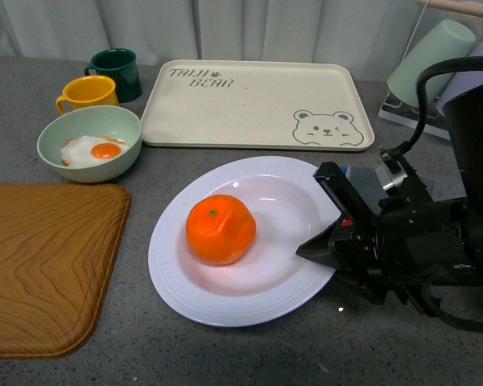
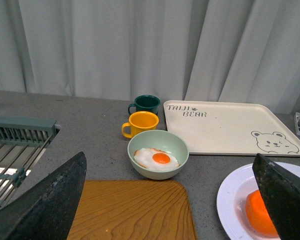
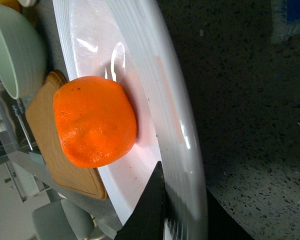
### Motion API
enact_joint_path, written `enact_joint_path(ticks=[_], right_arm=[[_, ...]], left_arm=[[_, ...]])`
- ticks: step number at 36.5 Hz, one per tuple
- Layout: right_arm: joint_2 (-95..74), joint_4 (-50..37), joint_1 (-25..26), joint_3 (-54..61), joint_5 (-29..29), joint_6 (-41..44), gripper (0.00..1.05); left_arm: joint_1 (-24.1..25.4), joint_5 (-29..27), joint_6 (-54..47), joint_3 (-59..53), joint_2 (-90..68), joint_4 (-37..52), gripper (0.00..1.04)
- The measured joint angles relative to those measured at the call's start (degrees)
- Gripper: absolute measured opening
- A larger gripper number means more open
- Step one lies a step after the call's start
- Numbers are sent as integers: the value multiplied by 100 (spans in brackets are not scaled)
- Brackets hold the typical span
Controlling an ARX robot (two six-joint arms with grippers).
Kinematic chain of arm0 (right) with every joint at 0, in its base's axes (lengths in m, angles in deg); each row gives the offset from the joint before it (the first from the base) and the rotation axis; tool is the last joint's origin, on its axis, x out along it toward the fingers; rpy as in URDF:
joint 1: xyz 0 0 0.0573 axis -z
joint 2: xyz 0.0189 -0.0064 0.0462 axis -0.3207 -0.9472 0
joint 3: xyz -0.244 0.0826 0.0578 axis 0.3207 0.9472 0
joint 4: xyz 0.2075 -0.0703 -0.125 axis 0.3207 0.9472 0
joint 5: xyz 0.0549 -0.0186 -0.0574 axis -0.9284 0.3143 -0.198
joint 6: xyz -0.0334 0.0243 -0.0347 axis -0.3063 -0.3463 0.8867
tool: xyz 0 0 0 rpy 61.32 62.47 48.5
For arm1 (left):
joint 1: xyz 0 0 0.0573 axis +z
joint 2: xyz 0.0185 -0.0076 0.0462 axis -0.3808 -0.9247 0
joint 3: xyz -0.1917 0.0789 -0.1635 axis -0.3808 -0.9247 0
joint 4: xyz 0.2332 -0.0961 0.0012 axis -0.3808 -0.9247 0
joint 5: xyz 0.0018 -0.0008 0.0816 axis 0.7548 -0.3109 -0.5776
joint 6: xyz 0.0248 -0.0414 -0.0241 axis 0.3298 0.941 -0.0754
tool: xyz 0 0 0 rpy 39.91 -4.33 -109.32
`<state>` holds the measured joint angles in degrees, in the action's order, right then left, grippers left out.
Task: Place orange and plate with both arms
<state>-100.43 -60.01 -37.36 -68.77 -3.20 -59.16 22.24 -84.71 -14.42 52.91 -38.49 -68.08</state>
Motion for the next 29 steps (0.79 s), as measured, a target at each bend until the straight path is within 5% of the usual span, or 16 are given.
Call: enact_joint_path(ticks=[16, 29], right_arm=[[-295, -643, 262, -953, -269, -442, 4], [-2081, 442, 219, -3805, -70, -946, 4]], left_arm=[[0, 2, 0, 0, 0, 0, 98], [0, 2, 0, 0, 0, 0, 98]])
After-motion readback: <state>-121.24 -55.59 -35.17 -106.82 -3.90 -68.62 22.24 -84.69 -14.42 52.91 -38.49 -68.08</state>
